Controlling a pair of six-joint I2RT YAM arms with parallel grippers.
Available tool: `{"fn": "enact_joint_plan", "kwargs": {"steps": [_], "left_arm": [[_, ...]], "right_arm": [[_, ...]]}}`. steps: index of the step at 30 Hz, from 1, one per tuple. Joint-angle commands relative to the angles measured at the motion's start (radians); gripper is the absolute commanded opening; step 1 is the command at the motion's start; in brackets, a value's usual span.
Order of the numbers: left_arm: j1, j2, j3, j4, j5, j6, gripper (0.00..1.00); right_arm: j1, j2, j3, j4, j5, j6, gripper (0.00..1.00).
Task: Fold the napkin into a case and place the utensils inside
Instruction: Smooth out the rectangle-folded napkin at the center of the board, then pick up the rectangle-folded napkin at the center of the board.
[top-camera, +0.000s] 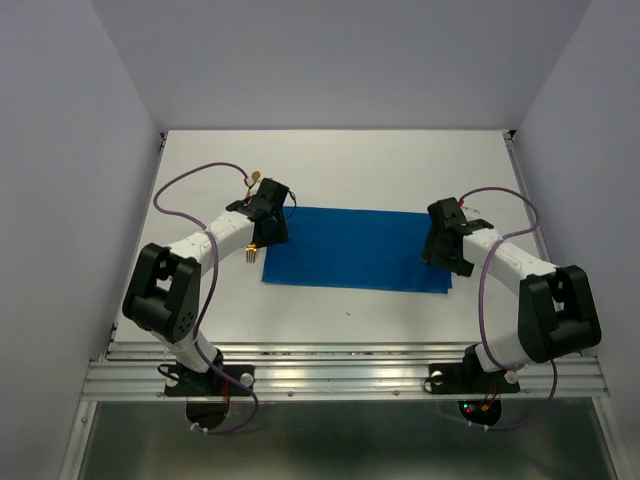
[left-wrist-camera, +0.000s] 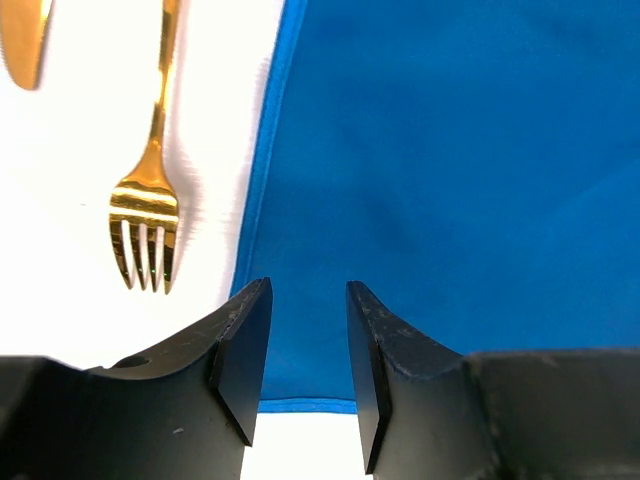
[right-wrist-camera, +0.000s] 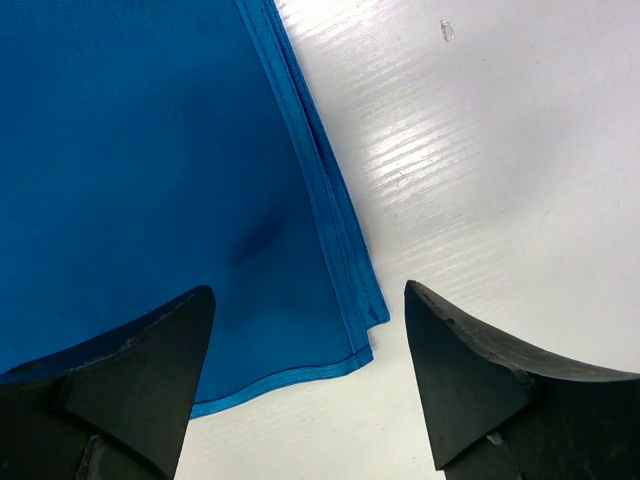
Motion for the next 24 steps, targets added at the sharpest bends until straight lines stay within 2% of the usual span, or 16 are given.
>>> {"fn": "enact_joint_plan", "kwargs": {"steps": [1,8,14,19,24], "left_arm": [[0.018,-0.022,0.006,-0.015,-0.055,0.004,0.47],[0.041,0.056,-0.003,0.049,0.031,0.038,0.54],[0.041,0.085,-0.001,0.057,0.009,0.050,0.56],[0.048,0.102,-0.006,0.057,0.000,0.059,0.62],[0.050,0.122,-0.003,0.054,-0.003,0.058,0.63]], "right_arm": [[-0.005,-0.031,0.013,0.028,0.014,-0.010,0.82],[-0.005,-0.053,-0.005,0.032,0.006,-0.015,0.82],[-0.005,-0.064,-0.024,0.031,0.011,-0.014,0.82],[-0.005,-0.069,-0.030,0.031,0.006,-0.004,0.83],[-0.005,-0.078,-0.036,0.032,0.008,-0.001,0.83]]}}
